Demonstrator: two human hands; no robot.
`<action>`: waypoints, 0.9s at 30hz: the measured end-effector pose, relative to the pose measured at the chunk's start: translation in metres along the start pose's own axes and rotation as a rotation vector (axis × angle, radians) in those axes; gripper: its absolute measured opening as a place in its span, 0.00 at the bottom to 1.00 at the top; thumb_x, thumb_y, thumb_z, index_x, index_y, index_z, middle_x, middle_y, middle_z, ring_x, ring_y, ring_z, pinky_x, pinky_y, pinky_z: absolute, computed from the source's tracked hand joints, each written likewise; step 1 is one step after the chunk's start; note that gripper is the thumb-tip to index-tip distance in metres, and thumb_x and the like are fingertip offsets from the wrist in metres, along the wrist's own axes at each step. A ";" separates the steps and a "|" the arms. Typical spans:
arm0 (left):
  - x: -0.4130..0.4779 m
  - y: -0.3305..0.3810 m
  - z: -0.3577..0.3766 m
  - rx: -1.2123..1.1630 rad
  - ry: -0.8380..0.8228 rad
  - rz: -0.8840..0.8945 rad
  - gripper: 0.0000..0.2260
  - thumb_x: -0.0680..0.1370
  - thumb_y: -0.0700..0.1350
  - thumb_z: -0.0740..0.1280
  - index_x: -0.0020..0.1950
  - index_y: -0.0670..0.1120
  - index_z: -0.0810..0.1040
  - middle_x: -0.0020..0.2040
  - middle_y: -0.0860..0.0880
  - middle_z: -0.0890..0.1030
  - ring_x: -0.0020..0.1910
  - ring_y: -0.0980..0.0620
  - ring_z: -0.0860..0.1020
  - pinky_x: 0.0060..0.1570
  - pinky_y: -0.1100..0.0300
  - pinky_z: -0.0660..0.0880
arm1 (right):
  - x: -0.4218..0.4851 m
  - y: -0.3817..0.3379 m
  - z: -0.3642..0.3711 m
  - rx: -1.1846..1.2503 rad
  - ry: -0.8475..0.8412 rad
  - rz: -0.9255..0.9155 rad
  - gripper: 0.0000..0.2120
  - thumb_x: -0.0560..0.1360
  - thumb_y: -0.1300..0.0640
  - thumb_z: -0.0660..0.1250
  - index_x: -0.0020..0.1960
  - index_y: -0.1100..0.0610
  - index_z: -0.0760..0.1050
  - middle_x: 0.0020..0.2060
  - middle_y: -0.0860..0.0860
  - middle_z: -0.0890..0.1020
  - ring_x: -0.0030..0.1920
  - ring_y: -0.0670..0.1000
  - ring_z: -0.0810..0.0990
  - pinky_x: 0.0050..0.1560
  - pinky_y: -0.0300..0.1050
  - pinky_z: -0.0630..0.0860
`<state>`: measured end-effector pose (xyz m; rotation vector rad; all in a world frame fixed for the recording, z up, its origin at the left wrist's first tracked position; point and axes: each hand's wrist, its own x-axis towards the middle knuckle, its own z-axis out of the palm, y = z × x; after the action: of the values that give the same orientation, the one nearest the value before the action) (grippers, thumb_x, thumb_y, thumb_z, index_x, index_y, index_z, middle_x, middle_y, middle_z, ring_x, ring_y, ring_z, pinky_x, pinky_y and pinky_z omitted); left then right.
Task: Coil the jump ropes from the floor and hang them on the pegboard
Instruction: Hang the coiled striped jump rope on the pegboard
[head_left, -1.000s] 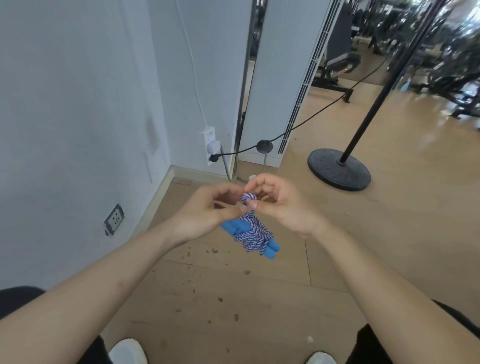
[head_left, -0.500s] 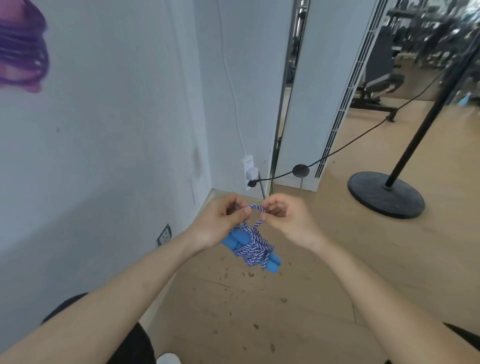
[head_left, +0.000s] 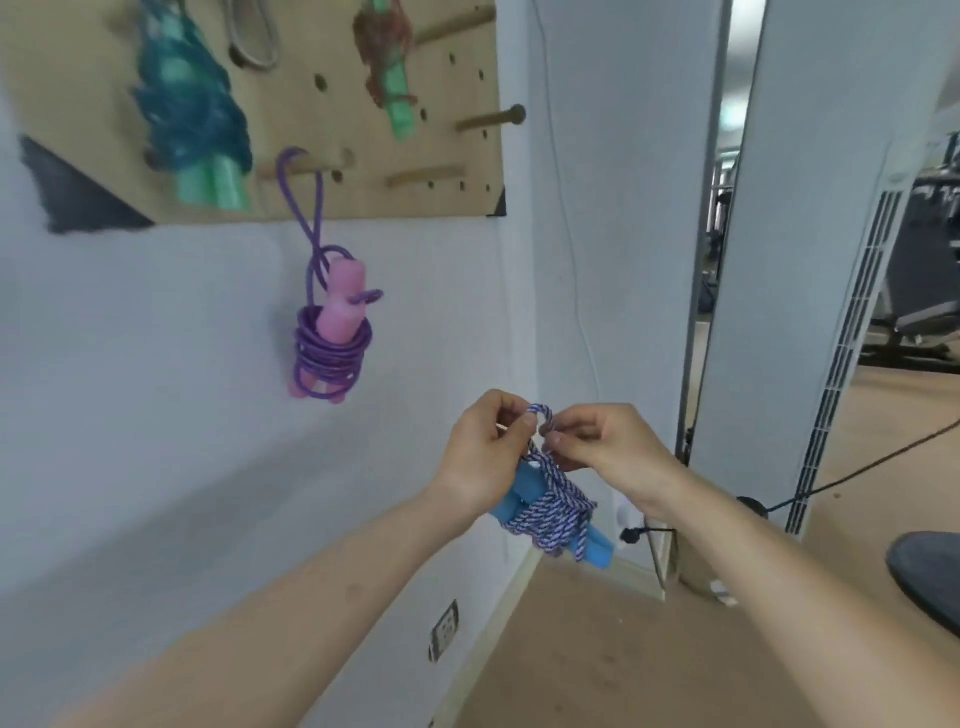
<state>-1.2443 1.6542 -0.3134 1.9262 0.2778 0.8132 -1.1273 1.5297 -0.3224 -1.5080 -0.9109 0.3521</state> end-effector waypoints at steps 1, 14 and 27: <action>0.007 0.009 -0.006 0.006 0.025 0.005 0.02 0.81 0.41 0.65 0.50 0.45 0.77 0.39 0.52 0.78 0.32 0.57 0.76 0.38 0.61 0.73 | 0.007 -0.009 0.001 0.012 -0.017 -0.009 0.05 0.76 0.67 0.71 0.47 0.58 0.82 0.39 0.55 0.85 0.39 0.49 0.84 0.46 0.42 0.82; 0.089 0.116 -0.049 0.103 0.332 0.137 0.03 0.80 0.44 0.66 0.48 0.46 0.78 0.40 0.51 0.80 0.38 0.52 0.77 0.46 0.54 0.77 | 0.085 -0.132 0.006 0.192 0.155 -0.201 0.03 0.76 0.66 0.70 0.46 0.61 0.82 0.38 0.55 0.84 0.38 0.51 0.80 0.43 0.41 0.79; 0.164 0.148 -0.092 0.275 0.389 0.085 0.09 0.77 0.48 0.70 0.37 0.50 0.77 0.39 0.48 0.84 0.42 0.41 0.84 0.47 0.42 0.82 | 0.170 -0.174 0.024 0.233 0.371 -0.251 0.05 0.74 0.66 0.73 0.42 0.57 0.83 0.40 0.57 0.85 0.40 0.54 0.82 0.53 0.56 0.82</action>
<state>-1.2032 1.7313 -0.0908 2.0315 0.5696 1.2625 -1.0932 1.6514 -0.1133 -1.1771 -0.7227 -0.0079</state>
